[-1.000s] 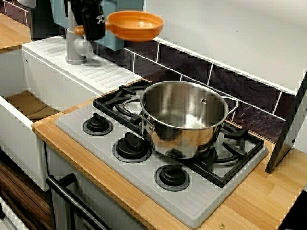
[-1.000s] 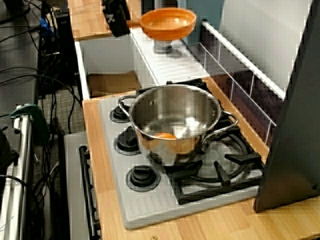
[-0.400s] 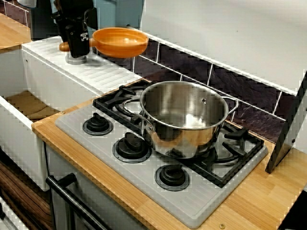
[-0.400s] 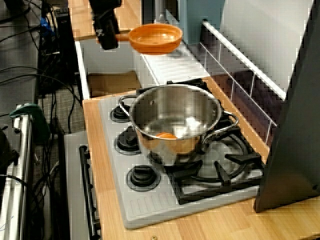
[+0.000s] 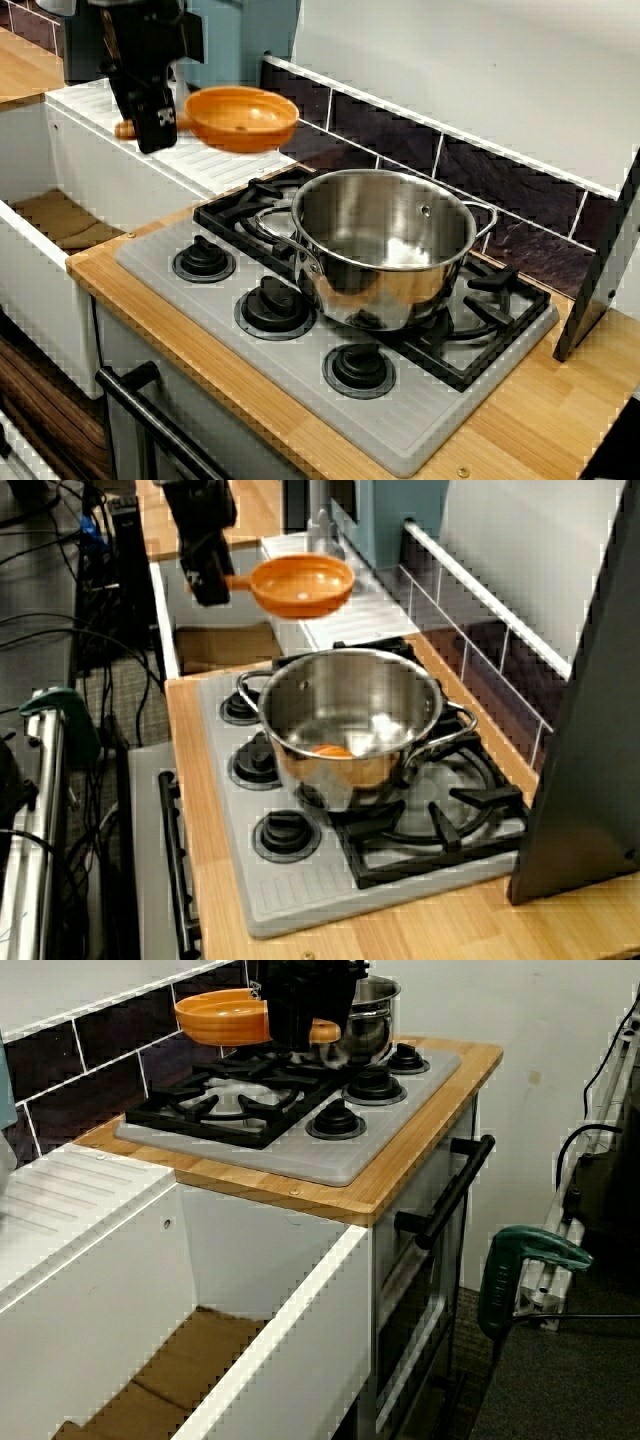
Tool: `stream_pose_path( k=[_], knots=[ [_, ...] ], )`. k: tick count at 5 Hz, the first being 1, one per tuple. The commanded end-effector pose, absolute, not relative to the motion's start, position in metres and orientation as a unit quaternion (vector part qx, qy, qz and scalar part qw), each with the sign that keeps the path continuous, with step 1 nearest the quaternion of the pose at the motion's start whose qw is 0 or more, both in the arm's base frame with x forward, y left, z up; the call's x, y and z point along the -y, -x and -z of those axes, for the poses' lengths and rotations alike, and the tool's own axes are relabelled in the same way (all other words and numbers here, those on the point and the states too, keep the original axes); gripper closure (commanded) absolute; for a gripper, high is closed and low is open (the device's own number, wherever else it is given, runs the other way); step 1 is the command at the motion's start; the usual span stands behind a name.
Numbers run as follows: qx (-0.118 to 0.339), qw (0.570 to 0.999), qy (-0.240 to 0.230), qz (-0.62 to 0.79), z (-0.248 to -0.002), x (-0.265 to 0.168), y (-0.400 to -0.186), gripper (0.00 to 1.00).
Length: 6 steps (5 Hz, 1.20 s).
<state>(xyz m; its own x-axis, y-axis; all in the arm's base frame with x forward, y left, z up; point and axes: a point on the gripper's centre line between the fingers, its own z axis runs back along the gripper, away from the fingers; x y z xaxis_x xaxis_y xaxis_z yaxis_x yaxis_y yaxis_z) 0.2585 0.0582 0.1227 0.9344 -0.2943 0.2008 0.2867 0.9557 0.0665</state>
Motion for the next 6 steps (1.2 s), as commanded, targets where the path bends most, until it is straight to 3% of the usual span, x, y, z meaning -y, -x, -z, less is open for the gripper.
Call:
stream_pose_path(
  k=[1, 6],
  knots=[
    [0.118, 0.982, -0.025, 0.144, -0.105, -0.047, -0.259, 1.0],
    [0.098, 0.986, -0.016, 0.132, -0.076, -0.025, -0.276, 1.0]
  ],
)
